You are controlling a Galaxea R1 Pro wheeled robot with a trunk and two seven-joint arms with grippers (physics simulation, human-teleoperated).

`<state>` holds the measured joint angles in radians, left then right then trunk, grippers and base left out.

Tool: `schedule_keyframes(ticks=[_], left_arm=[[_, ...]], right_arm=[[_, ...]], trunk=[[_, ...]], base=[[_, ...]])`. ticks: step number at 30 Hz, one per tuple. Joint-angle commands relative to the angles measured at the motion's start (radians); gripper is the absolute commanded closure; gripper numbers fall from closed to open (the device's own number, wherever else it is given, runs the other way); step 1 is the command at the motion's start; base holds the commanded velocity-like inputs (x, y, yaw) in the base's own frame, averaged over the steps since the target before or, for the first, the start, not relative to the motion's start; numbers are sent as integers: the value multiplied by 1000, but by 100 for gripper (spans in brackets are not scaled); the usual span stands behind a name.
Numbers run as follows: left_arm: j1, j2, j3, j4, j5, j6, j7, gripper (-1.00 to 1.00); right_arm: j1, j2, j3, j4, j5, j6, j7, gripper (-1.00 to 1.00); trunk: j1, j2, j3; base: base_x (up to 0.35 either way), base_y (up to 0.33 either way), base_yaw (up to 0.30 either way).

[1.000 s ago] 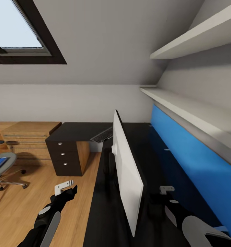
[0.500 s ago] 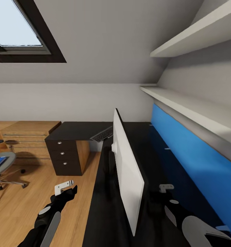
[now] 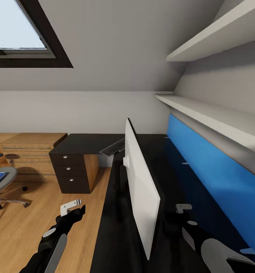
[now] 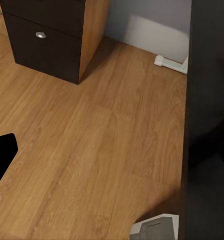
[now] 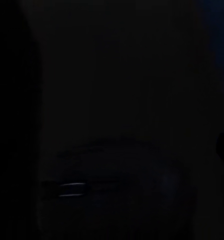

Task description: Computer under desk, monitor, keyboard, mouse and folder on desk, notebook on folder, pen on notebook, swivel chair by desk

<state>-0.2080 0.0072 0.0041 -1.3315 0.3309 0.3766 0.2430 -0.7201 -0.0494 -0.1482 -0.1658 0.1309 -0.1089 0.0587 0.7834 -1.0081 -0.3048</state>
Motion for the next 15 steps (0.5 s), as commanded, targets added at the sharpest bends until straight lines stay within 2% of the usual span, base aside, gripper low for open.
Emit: schedule_keyframes(ticks=[1,4,15], left_arm=[[-1,0,-1,-1,10,4,7,-100],[-1,0,-1,-1,10,4,7,-100],[-1,0,-1,-1,11,4,7,-100]], right_arm=[[-1,0,-9,1,10,8,5,-100],[-1,0,-9,1,10,32,7,-100],[-1,0,-8,2,10,50,6,-100]], trunk=[[0,-1,-1],[0,-1,-1],[0,-1,-1]], base=[[0,0,0],[0,0,0],[0,0,0]])
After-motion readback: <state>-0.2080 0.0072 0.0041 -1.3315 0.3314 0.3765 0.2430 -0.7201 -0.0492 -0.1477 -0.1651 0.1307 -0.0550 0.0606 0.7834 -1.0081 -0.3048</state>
